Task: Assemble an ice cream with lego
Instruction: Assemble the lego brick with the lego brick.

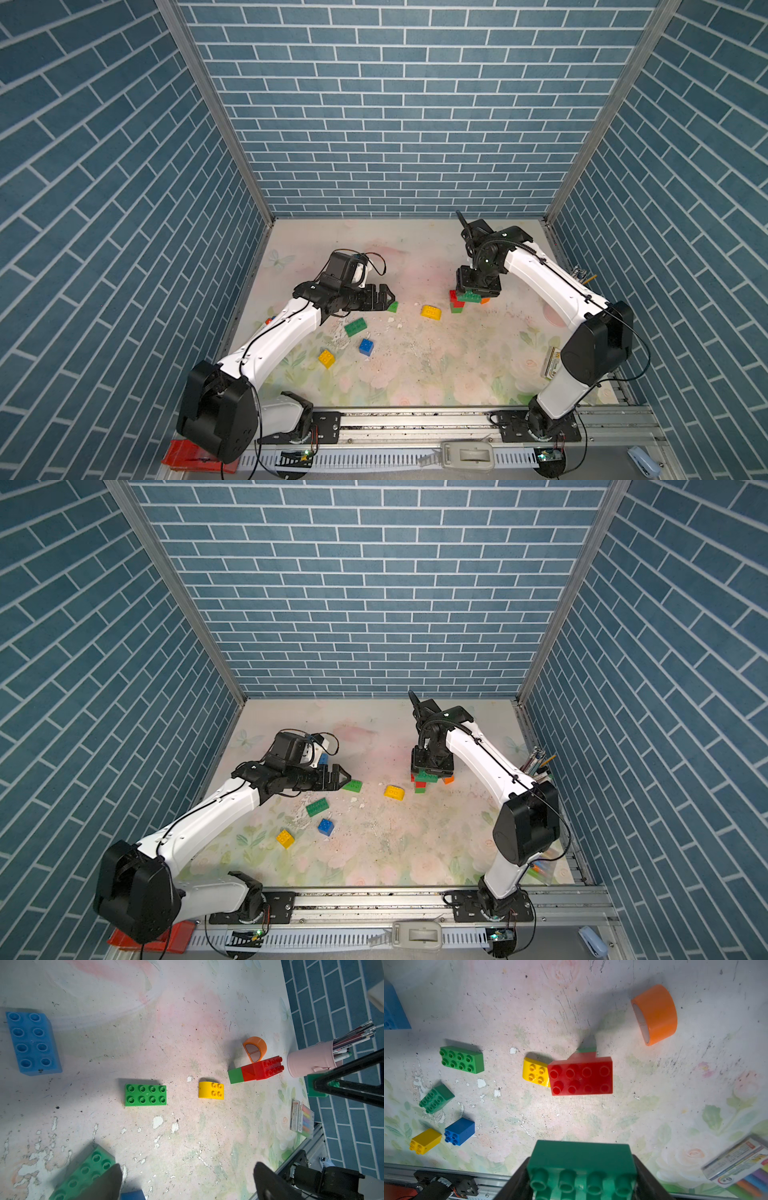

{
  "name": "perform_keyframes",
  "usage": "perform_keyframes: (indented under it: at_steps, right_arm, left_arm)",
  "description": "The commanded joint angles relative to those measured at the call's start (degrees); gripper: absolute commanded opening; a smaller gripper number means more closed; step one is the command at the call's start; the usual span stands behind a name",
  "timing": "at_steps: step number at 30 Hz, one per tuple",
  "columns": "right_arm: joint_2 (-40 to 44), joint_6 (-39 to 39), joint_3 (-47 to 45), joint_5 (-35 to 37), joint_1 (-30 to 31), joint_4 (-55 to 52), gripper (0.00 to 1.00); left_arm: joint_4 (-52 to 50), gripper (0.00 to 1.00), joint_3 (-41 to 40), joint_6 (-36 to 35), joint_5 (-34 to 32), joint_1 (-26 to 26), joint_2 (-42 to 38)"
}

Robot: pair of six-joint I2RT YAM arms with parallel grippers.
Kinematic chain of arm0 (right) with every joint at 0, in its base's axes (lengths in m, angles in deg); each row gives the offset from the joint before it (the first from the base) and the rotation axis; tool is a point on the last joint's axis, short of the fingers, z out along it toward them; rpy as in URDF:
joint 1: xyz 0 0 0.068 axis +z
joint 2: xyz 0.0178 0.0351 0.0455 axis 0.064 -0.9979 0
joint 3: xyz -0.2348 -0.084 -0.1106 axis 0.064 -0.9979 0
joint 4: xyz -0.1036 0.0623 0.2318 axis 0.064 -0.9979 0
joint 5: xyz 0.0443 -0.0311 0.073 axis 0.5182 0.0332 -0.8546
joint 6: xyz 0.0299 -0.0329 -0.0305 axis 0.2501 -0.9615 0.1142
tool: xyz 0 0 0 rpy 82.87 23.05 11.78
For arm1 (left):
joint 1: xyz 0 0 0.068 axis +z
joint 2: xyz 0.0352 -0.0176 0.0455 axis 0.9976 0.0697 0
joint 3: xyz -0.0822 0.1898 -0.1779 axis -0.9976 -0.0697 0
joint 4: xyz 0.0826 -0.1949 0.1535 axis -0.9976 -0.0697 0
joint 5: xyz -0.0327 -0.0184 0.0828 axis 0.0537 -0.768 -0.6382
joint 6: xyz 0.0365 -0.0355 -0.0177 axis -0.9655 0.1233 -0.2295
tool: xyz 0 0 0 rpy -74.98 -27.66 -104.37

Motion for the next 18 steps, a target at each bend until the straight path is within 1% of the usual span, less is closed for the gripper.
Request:
perform_keyframes:
  at_steps: [1,7,18]
  right_arm:
    - [-2.41,-6.94,2.74,-2.2,-1.24,-1.79,0.57]
    - [-6.96,-9.53,7.28,-2.47,-2.41,-2.36,0.56]
    - [-11.07,-9.96,9.74,0.04,-2.39,-3.8,0.56]
  left_arm:
    - [0.92,0.99,1.53,0.69,-0.4,0.12,0.55]
    - [1.01,1.0,1.95,1.03,-1.36,0.06,1.22]
    - [1.46,1.0,1.79,2.32,-2.64,0.0,1.43]
